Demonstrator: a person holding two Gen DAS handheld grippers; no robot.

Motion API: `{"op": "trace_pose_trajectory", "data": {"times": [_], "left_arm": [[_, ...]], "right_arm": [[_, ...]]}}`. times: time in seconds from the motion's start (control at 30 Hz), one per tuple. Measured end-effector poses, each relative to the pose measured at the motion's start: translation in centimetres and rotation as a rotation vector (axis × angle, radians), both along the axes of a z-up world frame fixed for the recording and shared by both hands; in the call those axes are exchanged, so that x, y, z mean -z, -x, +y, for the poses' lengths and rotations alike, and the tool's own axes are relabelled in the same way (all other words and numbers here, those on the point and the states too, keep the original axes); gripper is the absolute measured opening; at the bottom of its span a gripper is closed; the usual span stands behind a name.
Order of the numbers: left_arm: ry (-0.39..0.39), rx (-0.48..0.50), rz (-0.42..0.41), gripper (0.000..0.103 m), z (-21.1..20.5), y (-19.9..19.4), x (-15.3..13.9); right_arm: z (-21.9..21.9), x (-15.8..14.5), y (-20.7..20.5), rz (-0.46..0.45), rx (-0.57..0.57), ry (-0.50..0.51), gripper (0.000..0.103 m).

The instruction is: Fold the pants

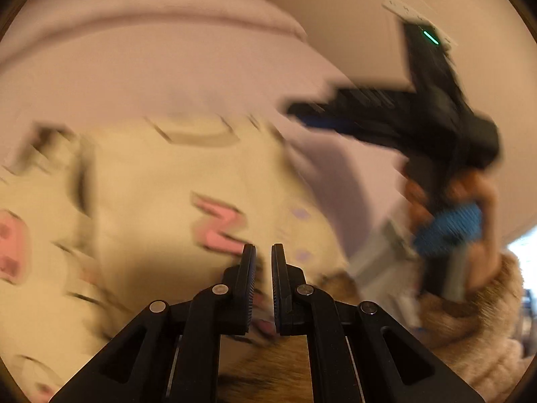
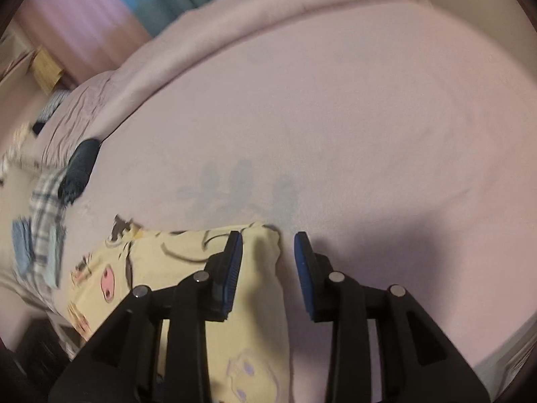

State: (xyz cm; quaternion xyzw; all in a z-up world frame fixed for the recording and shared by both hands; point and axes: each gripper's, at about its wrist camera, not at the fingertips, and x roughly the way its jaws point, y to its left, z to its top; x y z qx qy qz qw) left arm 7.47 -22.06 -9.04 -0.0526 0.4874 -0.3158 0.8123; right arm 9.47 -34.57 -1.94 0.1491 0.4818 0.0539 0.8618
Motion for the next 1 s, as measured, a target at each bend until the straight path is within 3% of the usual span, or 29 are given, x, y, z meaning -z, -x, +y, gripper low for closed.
{"op": "trace_pose_trajectory", "data": {"times": [0.07, 0.13, 0.23, 0.3, 0.37, 0.4, 0.47, 0.53, 0.6, 0.63, 0.67, 0.73, 0.87, 1.0], "left_arm": [[-0.02, -0.044, -0.011, 0.004, 1.5, -1.1, -0.1], [-0.04, -0.084, 0.047, 0.004, 2.7, -2.4, 1.2], [-0.063, -0.123, 0.121, 0.004, 3.7, -3.0, 3.6], [-0.025, -0.132, 0.118, 0.004, 4.7, -2.8, 3.8], [-0.033, -0.143, 0.133, 0.004, 4.8, -2.8, 4.0], [-0.023, -0.15, 0.148, 0.004, 4.9, -2.9, 4.0], [-0.009, -0.167, 0.183, 0.004, 6.1, -2.7, 3.8], [-0.017, -0.194, 0.178, 0.004, 8.3, -1.7, 3.0], [-0.006, -0.208, 0.145, 0.004, 10.0, -0.7, 1.8], [-0.008, -0.228, 0.125, 0.008, 11.3, -0.5, 1.0], [-0.034, -0.259, 0.1, 0.013, 12.5, -0.3, 0.5], [-0.072, -0.311, 0.056, 0.036, 13.6, -0.1, -0.3], [-0.093, -0.378, 0.027, 0.038, 16.2, 0.1, -0.9], [-0.132, -0.436, 0.044, 0.038, 17.7, 0.5, -0.2]], "right_arm": [[0.0, -1.1, 1.4, -0.036, -0.008, 0.014, 0.033], [0.3, -1.1, 2.5, -0.039, -0.025, -0.009, 0.032], [2.0, 0.7, 3.9, 0.001, -0.078, -0.033, 0.026], [3.0, 2.3, 4.4, 0.032, -0.092, 0.02, 0.024], [2.7, 4.1, 4.9, 0.063, -0.066, 0.09, 0.016], [2.2, 4.5, 5.1, 0.059, -0.044, 0.095, 0.005], [0.7, 4.3, 5.6, 0.053, 0.017, 0.05, 0.002], [0.0, 3.2, 6.0, 0.038, 0.064, 0.057, 0.013], [0.3, 1.5, 6.7, -0.003, 0.094, 0.163, 0.017], [0.8, 0.7, 7.0, -0.025, 0.086, 0.188, 0.024], [1.2, 0.2, 7.2, -0.044, 0.075, 0.187, 0.029], [2.5, -0.7, 7.5, -0.09, 0.038, 0.147, 0.046], [6.1, 0.6, 6.6, -0.097, -0.038, 0.1, 0.045], [9.7, 4.3, 6.6, -0.002, -0.075, 0.237, 0.045]]}}
